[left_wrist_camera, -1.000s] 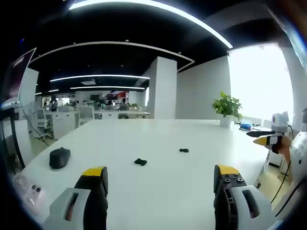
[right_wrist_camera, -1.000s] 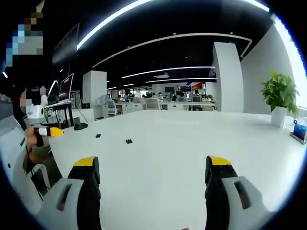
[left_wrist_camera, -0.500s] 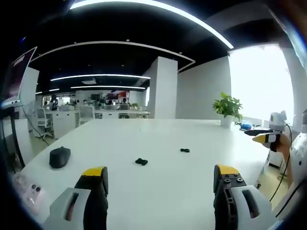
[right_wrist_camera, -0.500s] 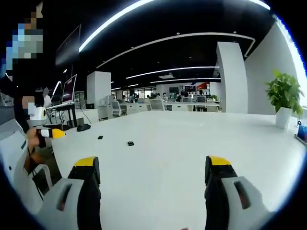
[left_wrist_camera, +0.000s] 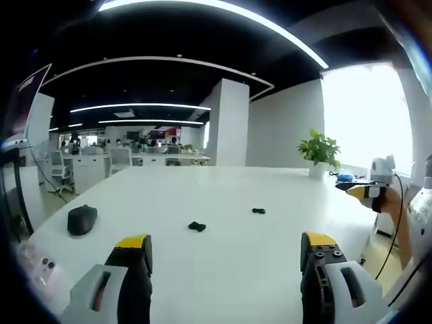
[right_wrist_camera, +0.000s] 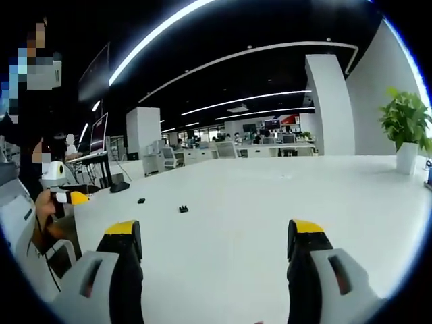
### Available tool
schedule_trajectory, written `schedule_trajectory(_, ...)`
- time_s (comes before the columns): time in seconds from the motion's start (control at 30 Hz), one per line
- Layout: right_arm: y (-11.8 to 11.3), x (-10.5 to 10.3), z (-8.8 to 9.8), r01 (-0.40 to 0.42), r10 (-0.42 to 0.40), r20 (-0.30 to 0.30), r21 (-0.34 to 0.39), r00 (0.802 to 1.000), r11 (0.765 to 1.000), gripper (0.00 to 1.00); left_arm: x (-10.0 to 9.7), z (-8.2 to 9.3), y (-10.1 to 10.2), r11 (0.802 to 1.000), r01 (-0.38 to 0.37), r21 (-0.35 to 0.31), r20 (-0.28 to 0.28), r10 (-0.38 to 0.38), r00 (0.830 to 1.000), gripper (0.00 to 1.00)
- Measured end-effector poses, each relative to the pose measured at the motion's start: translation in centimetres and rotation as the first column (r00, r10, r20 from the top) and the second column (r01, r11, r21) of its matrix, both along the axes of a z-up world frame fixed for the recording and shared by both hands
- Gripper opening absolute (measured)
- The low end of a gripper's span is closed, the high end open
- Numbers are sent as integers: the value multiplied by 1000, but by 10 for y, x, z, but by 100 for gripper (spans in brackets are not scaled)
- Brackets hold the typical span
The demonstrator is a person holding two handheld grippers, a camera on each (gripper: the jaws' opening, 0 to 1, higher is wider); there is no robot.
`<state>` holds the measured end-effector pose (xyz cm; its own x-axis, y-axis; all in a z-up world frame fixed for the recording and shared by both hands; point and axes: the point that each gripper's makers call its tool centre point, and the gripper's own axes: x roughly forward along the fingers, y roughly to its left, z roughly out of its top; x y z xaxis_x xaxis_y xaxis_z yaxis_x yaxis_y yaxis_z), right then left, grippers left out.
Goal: Snap the two parts of the plastic buckle together until the buckle closes and remains connected.
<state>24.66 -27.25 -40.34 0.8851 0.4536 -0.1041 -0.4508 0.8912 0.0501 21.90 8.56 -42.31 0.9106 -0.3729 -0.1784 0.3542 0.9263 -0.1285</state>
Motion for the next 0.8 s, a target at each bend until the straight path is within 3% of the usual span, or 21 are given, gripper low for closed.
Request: schedule_trajectory(0.8,5,34,-13,-9,9,-3,20,1000,1000,91,1,-4,-6,1000,19,-7,-8,-19,1000,92)
